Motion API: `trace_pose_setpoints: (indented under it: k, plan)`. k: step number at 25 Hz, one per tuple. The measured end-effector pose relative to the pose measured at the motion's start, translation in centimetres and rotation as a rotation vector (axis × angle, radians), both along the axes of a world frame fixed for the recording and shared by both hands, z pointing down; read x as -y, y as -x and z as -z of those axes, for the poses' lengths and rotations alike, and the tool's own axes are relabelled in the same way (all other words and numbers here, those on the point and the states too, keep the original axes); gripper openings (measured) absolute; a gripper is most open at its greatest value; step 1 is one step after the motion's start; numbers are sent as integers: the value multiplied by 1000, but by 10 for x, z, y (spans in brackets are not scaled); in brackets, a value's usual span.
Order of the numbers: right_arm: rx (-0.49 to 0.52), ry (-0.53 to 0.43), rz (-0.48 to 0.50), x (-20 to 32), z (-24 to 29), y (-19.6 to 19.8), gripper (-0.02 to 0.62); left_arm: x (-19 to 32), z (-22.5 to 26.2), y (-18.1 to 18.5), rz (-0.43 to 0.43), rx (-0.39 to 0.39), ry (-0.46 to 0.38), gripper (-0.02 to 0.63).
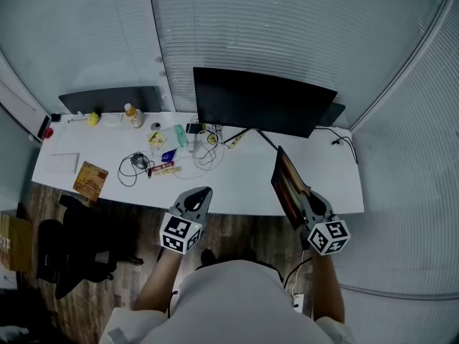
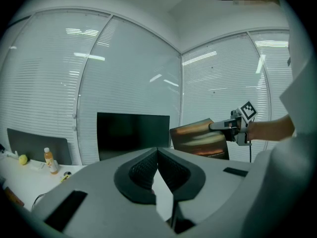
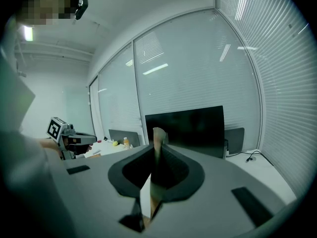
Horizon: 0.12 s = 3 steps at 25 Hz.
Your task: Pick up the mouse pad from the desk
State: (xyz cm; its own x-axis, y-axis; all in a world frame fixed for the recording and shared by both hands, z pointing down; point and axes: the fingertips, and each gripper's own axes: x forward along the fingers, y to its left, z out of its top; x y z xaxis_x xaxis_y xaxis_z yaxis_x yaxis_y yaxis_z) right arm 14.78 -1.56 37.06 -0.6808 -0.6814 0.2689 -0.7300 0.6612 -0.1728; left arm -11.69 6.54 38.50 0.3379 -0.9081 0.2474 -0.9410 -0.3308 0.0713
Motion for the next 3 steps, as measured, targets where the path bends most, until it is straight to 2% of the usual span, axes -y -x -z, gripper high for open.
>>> trace_pose_setpoints:
  k: [3]
  plan:
    - [1, 1, -1, 1, 0, -1, 55, 1, 0, 0, 1, 1, 1, 15]
